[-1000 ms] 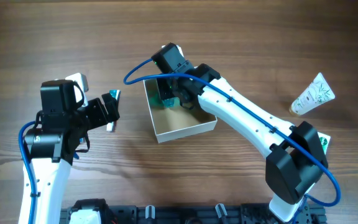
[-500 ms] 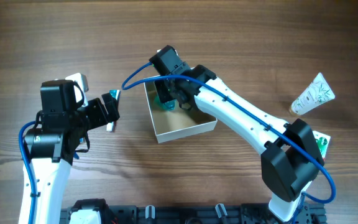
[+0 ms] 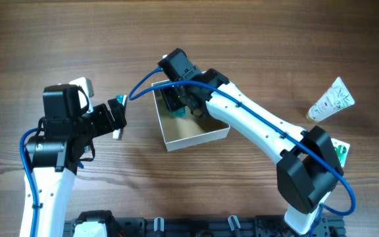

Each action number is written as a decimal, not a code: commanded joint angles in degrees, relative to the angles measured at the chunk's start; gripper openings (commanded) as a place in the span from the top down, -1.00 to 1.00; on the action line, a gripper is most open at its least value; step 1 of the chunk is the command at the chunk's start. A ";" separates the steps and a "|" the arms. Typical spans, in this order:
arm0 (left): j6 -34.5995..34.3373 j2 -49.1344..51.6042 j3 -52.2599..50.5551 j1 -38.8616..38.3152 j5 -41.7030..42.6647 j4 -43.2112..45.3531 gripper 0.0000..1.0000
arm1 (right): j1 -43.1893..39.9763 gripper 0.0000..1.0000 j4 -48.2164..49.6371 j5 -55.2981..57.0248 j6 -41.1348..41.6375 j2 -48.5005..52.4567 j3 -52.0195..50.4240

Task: Pack container
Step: 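Open the right gripper and withdraw it from the box, then grasp the white Pantene tube with the right gripper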

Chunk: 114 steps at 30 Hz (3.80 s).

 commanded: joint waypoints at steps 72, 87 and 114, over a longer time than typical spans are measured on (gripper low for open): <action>-0.31 0.04 0.92 -0.28 2.19 -0.04 -0.99 | -21.90 -0.85 -17.25 11.61 8.94 -29.40 -8.72; -0.31 0.04 0.92 -0.28 2.16 0.02 -1.00 | -59.21 -0.99 -27.15 -2.71 -16.61 -33.97 -4.26; -0.31 0.09 0.92 -0.26 2.19 0.39 -0.99 | -61.81 -0.50 -27.71 -6.51 -21.59 -14.49 -4.26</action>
